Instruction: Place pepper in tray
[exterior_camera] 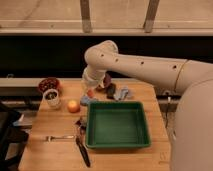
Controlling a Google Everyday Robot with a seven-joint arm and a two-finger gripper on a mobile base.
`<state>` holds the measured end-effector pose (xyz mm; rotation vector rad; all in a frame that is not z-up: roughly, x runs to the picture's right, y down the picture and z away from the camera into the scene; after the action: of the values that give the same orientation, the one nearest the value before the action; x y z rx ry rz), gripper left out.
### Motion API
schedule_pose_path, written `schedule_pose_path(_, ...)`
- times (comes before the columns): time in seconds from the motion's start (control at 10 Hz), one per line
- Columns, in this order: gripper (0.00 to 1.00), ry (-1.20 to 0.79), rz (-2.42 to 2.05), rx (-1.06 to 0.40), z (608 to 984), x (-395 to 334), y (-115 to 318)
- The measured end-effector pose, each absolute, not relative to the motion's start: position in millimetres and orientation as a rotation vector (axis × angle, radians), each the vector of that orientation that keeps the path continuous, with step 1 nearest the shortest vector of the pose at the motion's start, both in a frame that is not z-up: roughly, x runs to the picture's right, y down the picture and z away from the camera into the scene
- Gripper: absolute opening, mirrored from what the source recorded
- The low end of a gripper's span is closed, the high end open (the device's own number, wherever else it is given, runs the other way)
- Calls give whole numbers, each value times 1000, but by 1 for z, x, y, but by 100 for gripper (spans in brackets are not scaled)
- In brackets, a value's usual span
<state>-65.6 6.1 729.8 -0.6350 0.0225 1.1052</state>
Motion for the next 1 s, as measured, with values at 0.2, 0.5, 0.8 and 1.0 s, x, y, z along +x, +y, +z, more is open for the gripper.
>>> schedule_pose_path(0.2,0,104,1136,-669,724,-50,33)
schedule_pose_path(0.5,0,273,1200,-744,719,-25,86)
schedule_pose_path(0.8,3,393,1226,-815,721,-16,124)
schedule_pose_path(1.0,8,388,1227,-815,721,-17,123)
